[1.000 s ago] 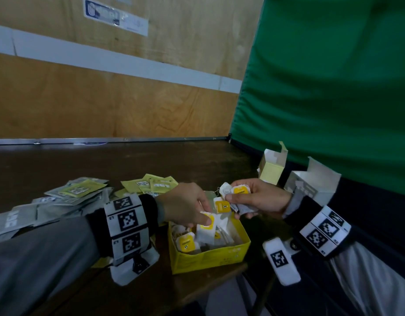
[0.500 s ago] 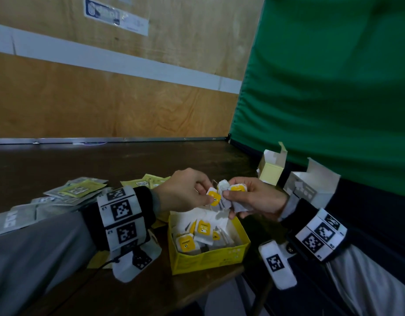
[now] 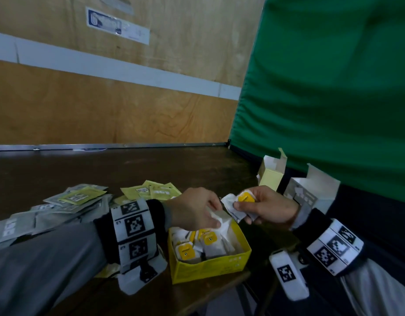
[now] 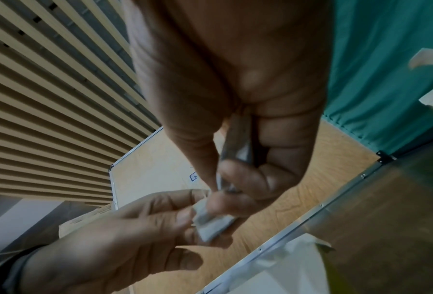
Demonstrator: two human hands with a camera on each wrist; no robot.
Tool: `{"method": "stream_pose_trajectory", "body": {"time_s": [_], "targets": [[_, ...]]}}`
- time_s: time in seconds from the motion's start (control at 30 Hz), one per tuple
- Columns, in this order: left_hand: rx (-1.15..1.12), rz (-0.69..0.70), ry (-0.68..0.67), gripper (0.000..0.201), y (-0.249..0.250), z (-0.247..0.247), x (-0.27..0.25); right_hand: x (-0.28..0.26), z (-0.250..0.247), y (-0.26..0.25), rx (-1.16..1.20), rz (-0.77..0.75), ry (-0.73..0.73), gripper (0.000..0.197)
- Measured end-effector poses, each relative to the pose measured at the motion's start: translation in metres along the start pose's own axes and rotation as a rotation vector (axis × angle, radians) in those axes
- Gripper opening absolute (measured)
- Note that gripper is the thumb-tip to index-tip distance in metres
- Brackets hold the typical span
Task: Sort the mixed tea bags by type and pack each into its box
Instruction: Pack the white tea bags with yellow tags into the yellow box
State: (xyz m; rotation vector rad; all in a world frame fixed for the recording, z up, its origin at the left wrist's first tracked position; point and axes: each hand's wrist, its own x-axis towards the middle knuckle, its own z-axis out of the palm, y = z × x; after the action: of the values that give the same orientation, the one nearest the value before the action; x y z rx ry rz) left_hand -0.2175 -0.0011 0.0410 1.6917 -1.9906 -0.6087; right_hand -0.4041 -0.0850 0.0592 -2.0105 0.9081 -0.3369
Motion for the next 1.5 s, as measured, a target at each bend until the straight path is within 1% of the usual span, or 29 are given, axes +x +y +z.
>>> {"method": "stream_pose_trajectory", "body": {"time_s": [0.03, 0.07, 0.13, 0.2, 0.27, 0.33, 0.47, 0.53, 0.57, 0.63, 0.7, 0.77, 0.9, 0.93, 1.0, 1.13, 1.23, 1.33, 1.37, 1.43, 1.5], "targets": [[-0.030, -0.006, 0.075, 0.038, 0.000, 0.000, 0.002, -0.001, 0.001, 0.000, 0.013, -0.011, -0.012, 0.016], [-0.108, -0.023, 0.118, 0.039, 0.000, -0.001, 0.003, -0.003, 0.002, -0.001, 0.027, -0.020, -0.025, 0.017], [-0.277, -0.067, 0.118, 0.039, 0.003, -0.003, 0.006, -0.005, 0.005, -0.004, 0.056, -0.039, -0.050, 0.016], [-0.349, -0.074, 0.130, 0.030, 0.005, -0.004, 0.006, -0.006, 0.009, -0.008, 0.080, -0.047, -0.075, 0.014], [-0.306, -0.038, 0.183, 0.017, 0.005, -0.007, 0.004, -0.007, 0.014, -0.011, 0.100, -0.029, -0.097, 0.015], [-0.245, -0.018, 0.186, 0.011, 0.002, -0.013, 0.001, -0.006, 0.017, -0.010, 0.089, 0.015, -0.089, 0.018], [-0.101, -0.035, 0.031, 0.007, -0.005, -0.028, -0.009, -0.003, 0.017, -0.004, 0.032, 0.121, -0.049, 0.022], [-0.136, -0.064, -0.030, 0.010, -0.006, -0.029, -0.013, -0.003, 0.017, -0.001, 0.073, 0.119, -0.062, 0.021], [-0.145, -0.068, -0.037, 0.012, -0.006, -0.028, -0.014, -0.002, 0.018, -0.001, 0.111, 0.118, -0.077, 0.022], [-0.136, -0.051, 0.006, 0.013, -0.003, -0.025, -0.012, -0.003, 0.022, -0.003, 0.135, 0.092, -0.117, 0.024], [-0.191, -0.024, 0.075, 0.009, 0.000, -0.023, -0.009, -0.004, 0.025, -0.005, 0.157, 0.054, -0.174, 0.026], [-0.260, 0.000, 0.122, 0.009, 0.002, -0.023, -0.006, -0.005, 0.028, -0.007, 0.172, -0.011, -0.208, 0.025], [-0.380, 0.026, 0.129, 0.009, 0.006, -0.026, -0.003, -0.003, 0.032, -0.009, 0.080, -0.165, -0.117, 0.020], [-0.394, 0.027, 0.130, 0.010, 0.006, -0.027, -0.003, -0.002, 0.033, -0.009, 0.077, -0.180, -0.100, 0.019], [-0.416, 0.032, 0.132, 0.012, 0.007, -0.030, -0.004, 0.000, 0.033, -0.007, 0.123, -0.177, -0.087, 0.019], [-0.430, 0.018, 0.103, 0.016, 0.004, -0.033, -0.004, 0.003, 0.037, -0.004, 0.170, -0.182, -0.139, 0.027], [-0.468, 0.026, 0.051, 0.020, 0.006, -0.037, -0.004, 0.007, 0.042, -0.001, 0.206, -0.164, -0.103, 0.017], [-0.432, 0.010, -0.021, 0.027, 0.004, -0.046, -0.006, 0.008, 0.036, 0.001, 0.168, -0.096, -0.052, 0.013], [-0.417, 0.002, -0.044, 0.027, 0.002, -0.051, -0.008, 0.008, 0.030, 0.002, 0.128, -0.063, -0.037, 0.013], [-0.346, 0.014, -0.066, 0.022, -0.002, -0.058, -0.014, 0.006, 0.020, 0.004, 0.033, -0.022, -0.005, 0.018], [-0.220, 0.063, -0.051, 0.018, -0.003, -0.063, -0.018, 0.003, 0.012, 0.004, -0.061, -0.077, 0.068, 0.018]]}}
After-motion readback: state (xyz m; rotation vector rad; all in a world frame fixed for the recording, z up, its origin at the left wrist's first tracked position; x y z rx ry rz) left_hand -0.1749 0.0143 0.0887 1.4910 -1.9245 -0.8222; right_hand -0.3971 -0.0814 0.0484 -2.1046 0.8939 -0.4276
